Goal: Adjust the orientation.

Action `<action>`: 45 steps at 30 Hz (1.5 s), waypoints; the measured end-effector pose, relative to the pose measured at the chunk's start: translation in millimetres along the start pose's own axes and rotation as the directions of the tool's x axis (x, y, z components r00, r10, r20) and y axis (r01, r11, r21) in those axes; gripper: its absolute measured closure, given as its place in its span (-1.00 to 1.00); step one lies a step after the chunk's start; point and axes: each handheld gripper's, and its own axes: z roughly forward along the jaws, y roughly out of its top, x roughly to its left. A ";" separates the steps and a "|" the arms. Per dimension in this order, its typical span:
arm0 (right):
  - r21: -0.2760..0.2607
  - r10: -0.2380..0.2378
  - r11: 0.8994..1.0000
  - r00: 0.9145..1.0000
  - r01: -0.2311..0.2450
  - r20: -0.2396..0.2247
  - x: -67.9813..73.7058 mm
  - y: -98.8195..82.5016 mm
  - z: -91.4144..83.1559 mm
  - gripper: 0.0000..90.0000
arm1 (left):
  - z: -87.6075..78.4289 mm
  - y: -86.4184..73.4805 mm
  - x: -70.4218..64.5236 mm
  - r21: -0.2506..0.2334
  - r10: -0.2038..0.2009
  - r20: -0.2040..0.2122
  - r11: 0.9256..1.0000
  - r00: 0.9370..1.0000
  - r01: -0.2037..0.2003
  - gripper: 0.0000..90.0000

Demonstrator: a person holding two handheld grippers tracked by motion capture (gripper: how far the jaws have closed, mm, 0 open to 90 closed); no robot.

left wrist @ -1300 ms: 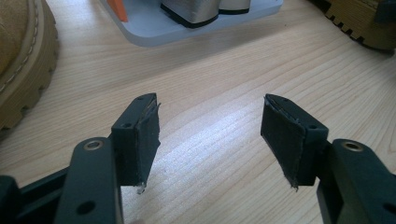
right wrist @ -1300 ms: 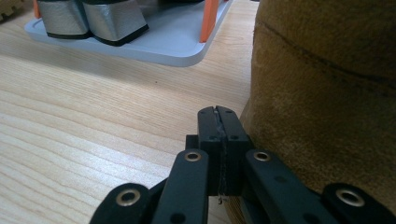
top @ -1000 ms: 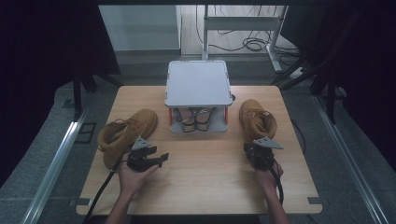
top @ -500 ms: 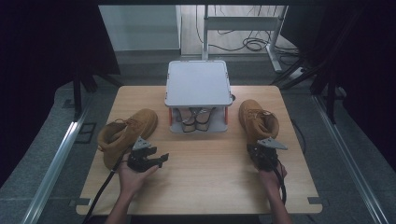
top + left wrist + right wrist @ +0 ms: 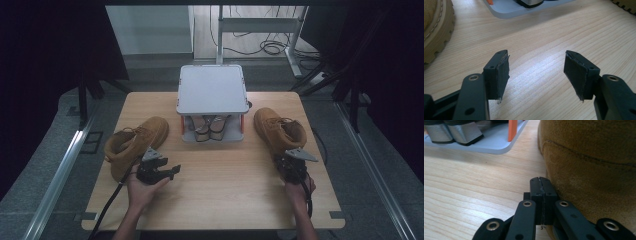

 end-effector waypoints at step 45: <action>-0.069 0.031 0.997 0.998 -0.035 -0.054 -22.1 5.2 -14.6 0.96 | -5.0 -0.1 1.3 -0.021 0.008 0.000 1.000 1.000 -0.008 -0.15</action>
